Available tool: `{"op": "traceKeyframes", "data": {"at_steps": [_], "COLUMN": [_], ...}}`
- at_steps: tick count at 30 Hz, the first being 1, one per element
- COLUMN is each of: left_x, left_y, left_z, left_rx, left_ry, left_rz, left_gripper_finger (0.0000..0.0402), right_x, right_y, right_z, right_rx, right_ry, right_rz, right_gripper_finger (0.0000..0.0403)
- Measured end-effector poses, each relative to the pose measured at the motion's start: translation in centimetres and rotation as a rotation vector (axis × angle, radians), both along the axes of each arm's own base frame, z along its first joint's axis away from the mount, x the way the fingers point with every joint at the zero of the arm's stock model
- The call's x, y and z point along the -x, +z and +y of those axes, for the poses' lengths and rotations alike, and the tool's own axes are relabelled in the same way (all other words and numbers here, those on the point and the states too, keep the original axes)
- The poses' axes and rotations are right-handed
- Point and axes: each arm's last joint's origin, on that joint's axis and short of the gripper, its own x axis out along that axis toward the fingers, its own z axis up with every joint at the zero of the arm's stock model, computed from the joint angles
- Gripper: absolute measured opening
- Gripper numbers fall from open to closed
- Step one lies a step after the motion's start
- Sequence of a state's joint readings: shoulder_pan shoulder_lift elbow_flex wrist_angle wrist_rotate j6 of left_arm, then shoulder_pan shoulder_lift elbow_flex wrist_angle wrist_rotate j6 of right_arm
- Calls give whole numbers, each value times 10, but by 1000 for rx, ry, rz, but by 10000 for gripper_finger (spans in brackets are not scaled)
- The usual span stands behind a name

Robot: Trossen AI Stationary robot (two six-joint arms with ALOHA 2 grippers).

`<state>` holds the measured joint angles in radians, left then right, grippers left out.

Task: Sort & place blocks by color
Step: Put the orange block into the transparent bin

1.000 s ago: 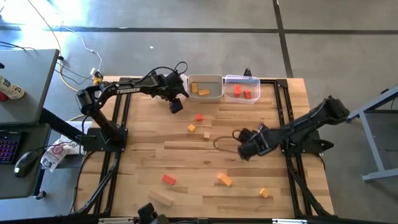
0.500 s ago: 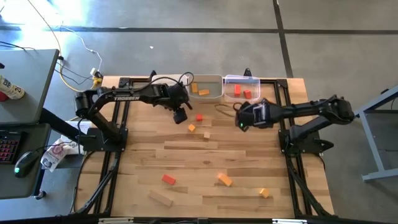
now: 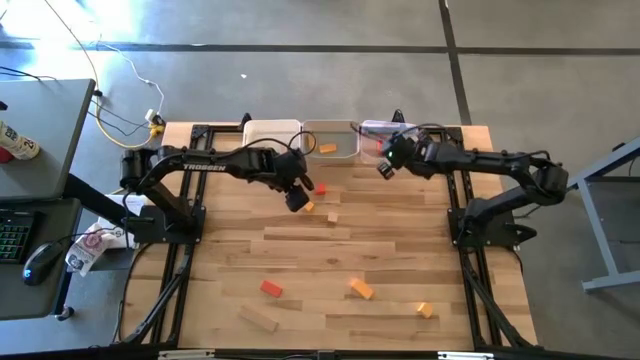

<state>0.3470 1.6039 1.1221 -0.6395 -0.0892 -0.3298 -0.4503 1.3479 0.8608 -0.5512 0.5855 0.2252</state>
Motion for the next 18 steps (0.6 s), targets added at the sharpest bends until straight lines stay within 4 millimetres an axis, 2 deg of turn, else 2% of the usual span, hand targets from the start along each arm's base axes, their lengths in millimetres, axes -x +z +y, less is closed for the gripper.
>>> {"op": "traceKeyframes", "data": {"at_steps": [8,18], "left_x": [-4,-6], "left_y": [0,0], "left_z": [-11,-18], "left_rx": [26,59], "left_ry": [25,83], "left_rz": [-16,-35], "left_gripper_finger": [213,213], "right_x": [12,18], "right_y": [-5,-30], "right_z": [-44,-67], "right_rx": [-106,-217], "right_ry": [-33,-80], "right_rz": [-137,-111], "right_gripper_finger": [107,107]}}
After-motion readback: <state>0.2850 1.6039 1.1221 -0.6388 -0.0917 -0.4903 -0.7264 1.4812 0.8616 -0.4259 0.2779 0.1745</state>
